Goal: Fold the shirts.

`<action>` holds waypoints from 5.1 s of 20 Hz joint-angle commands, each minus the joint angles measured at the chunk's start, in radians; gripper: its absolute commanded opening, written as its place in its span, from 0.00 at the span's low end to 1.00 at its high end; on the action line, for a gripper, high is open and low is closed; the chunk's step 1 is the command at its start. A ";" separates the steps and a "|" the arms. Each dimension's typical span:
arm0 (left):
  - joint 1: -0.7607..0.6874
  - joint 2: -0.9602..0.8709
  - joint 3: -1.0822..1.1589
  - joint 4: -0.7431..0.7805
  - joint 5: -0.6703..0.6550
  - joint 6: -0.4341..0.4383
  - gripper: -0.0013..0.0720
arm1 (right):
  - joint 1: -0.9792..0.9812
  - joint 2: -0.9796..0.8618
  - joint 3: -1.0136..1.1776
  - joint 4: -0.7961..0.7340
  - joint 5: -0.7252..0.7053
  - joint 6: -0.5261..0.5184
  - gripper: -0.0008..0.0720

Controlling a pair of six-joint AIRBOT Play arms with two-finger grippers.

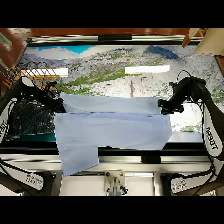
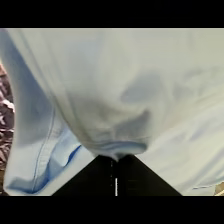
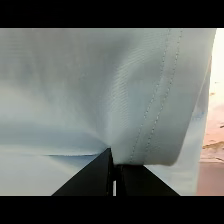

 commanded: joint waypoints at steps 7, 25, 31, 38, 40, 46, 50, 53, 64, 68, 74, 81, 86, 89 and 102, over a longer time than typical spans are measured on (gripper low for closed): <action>0.028 0.006 0.011 0.003 -0.120 -0.021 0.84 | -0.003 0.033 0.005 -0.061 -0.100 -0.051 0.71; 0.239 0.562 -0.799 0.106 -0.037 0.187 0.72 | -0.376 0.446 -0.262 0.047 -0.203 -0.121 0.79; 0.263 0.561 -0.896 0.045 0.053 0.194 0.72 | -0.376 0.445 -0.262 0.039 -0.202 -0.121 0.79; 0.169 0.558 -0.931 -0.055 0.102 0.190 0.55 | -0.376 0.445 -0.272 0.033 -0.202 -0.121 0.81; 0.134 0.556 -0.932 -0.055 0.099 0.182 0.41 | -0.375 0.445 -0.339 0.056 -0.202 -0.140 0.91; 0.129 0.556 -0.932 -0.117 0.042 0.229 0.06 | -0.375 0.445 -0.622 0.249 -0.056 -0.191 0.91; 0.166 0.562 -0.927 -0.121 0.038 0.229 0.06 | -0.375 0.444 -0.722 0.246 0.035 -0.194 0.91; 0.188 0.570 -0.917 -0.122 0.034 0.229 0.06 | -0.375 0.436 -0.756 0.296 0.092 -0.193 0.87; 0.193 0.591 -0.789 -0.182 0.022 0.259 0.06 | -0.267 0.448 -0.652 0.319 0.132 -0.253 0.11; 0.192 0.594 -0.507 -0.227 0.076 0.243 0.05 | -0.267 0.465 -0.416 0.301 0.195 -0.180 0.11; 0.088 0.374 -0.203 -0.249 0.262 0.203 0.06 | -0.140 0.236 -0.198 0.303 0.324 -0.153 0.11; 0.032 0.016 0.016 -0.249 0.214 0.032 0.06 | -0.058 -0.031 0.035 0.294 0.386 -0.107 0.12; 0.041 -0.029 0.032 -0.248 0.106 0.025 0.94 | -0.068 -0.038 0.046 0.253 0.290 -0.145 0.79; 0.064 -0.010 0.082 -0.249 0.010 0.025 0.94 | -0.105 0.013 0.056 0.117 0.209 -0.117 0.94; 0.030 0.079 0.105 -0.250 -0.021 0.025 0.93 | -0.201 -0.184 0.056 0.444 0.125 -0.150 0.93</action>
